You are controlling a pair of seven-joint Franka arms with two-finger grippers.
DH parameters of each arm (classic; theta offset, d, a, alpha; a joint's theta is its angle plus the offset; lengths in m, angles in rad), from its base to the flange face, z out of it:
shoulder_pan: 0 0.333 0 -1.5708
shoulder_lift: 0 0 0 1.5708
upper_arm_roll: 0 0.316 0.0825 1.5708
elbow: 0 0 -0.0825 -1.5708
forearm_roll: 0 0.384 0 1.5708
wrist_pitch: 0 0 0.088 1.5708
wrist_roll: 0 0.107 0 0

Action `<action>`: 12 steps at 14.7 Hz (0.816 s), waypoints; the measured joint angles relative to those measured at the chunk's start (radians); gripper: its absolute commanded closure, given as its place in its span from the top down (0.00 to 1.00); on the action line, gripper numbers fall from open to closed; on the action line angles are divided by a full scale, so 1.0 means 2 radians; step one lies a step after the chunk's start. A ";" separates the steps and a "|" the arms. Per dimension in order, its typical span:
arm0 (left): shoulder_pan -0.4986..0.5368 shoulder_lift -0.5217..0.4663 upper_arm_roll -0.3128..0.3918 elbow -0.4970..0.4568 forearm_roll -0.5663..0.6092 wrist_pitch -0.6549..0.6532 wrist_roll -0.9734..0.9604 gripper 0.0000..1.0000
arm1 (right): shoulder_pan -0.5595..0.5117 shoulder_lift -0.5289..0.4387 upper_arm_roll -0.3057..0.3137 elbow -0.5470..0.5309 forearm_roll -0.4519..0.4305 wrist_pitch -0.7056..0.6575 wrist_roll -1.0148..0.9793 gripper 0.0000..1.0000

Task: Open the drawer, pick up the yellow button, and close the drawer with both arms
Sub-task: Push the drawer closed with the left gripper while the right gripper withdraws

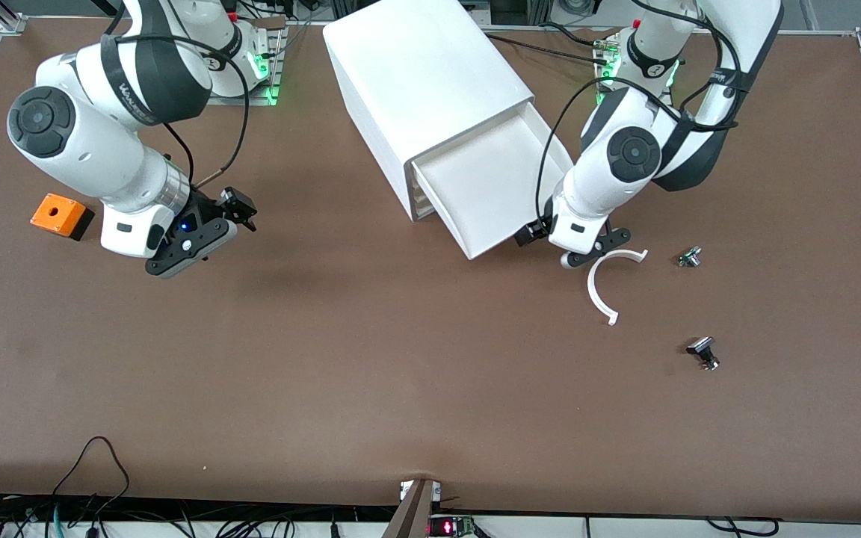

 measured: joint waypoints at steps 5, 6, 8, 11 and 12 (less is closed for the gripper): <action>-0.001 -0.005 -0.046 -0.013 0.000 -0.001 -0.038 1.00 | -0.005 0.000 -0.044 0.045 -0.089 -0.058 0.001 1.00; -0.001 -0.007 -0.053 -0.018 -0.003 -0.001 -0.041 1.00 | -0.006 -0.001 -0.059 0.054 -0.090 -0.064 0.001 1.00; -0.002 -0.010 -0.068 -0.027 -0.030 -0.004 -0.044 1.00 | -0.007 -0.003 -0.094 0.069 -0.084 -0.067 0.001 1.00; -0.003 -0.019 -0.085 -0.039 -0.060 -0.009 -0.047 1.00 | -0.014 -0.007 -0.134 0.080 -0.044 -0.070 0.001 1.00; -0.003 -0.022 -0.091 -0.042 -0.066 -0.013 -0.053 1.00 | -0.023 -0.011 -0.138 0.082 -0.039 -0.073 0.001 1.00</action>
